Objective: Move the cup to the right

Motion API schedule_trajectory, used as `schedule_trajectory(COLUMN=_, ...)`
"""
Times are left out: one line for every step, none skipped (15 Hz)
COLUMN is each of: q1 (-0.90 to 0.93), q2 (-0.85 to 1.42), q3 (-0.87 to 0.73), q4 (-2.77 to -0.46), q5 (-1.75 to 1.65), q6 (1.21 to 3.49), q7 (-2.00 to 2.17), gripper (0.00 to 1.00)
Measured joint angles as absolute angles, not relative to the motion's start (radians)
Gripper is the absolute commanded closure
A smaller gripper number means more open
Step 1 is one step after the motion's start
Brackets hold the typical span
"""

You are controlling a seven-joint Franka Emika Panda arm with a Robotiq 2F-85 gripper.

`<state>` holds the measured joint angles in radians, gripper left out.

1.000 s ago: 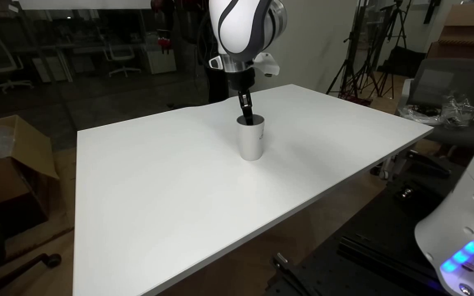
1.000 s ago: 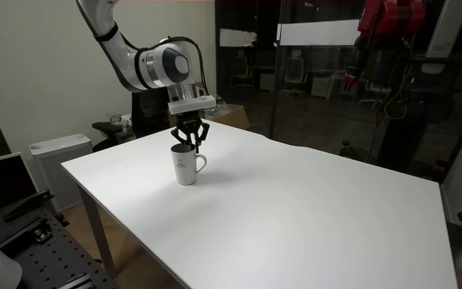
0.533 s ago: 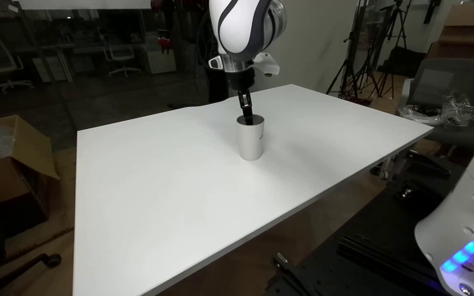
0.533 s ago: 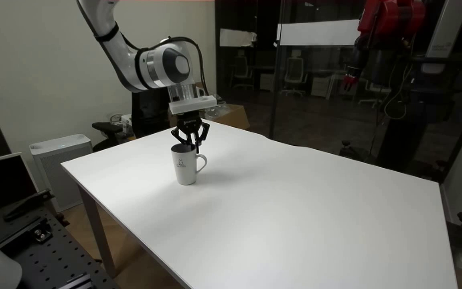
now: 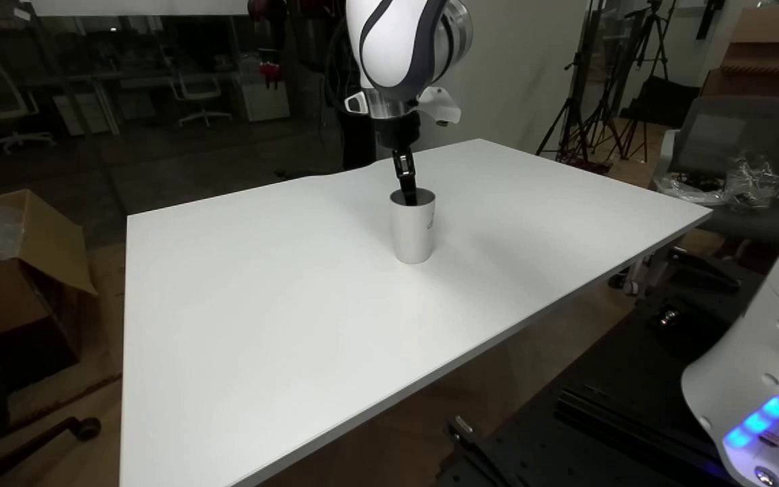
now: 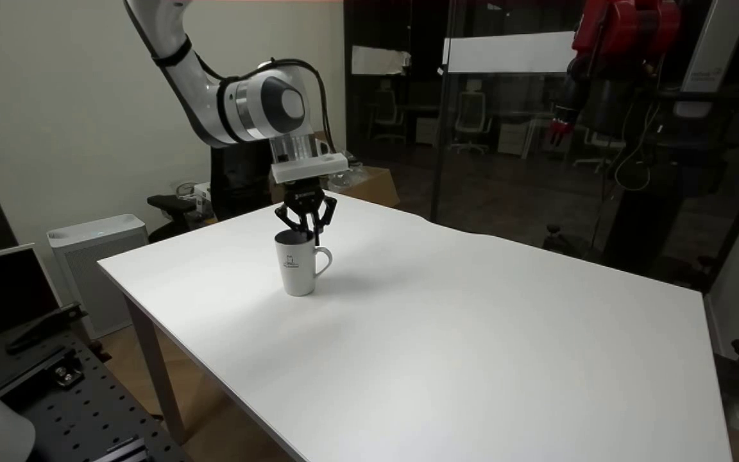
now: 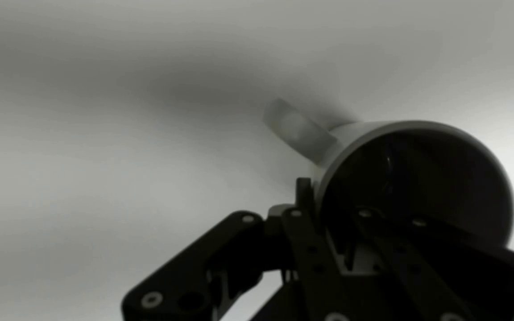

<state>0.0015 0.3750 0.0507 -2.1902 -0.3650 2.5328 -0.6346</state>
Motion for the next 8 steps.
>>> schedule_trajectory(q1=-0.005, q2=0.375, q3=0.047, q4=-2.190, q5=-0.355, q6=2.535, q7=-0.634, gripper=0.97)
schedule_trajectory(q1=-0.015, q2=0.375, q3=0.044, q4=-2.189, q5=-0.344, q6=2.536, q7=-0.634, gripper=0.97)
schedule_trajectory(q1=-0.029, q2=0.375, q3=0.039, q4=-2.188, q5=-0.331, q6=2.538, q7=-0.634, gripper=0.97)
schedule_trajectory(q1=-0.044, q2=0.375, q3=0.034, q4=-2.186, q5=-0.319, q6=2.541, q7=-0.634, gripper=0.97)
schedule_trajectory(q1=-0.059, q2=0.374, q3=0.028, q4=-2.183, q5=-0.304, q6=2.543, q7=-0.634, gripper=0.97)
schedule_trajectory(q1=-0.076, q2=0.374, q3=0.023, q4=-2.180, q5=-0.290, q6=2.544, q7=-0.634, gripper=0.97)
schedule_trajectory(q1=-0.092, q2=0.373, q3=0.018, q4=-2.174, q5=-0.274, q6=2.544, q7=-0.635, gripper=0.97)
schedule_trajectory(q1=-0.107, q2=0.373, q3=0.012, q4=-2.167, q5=-0.259, q6=2.545, q7=-0.635, gripper=0.97)
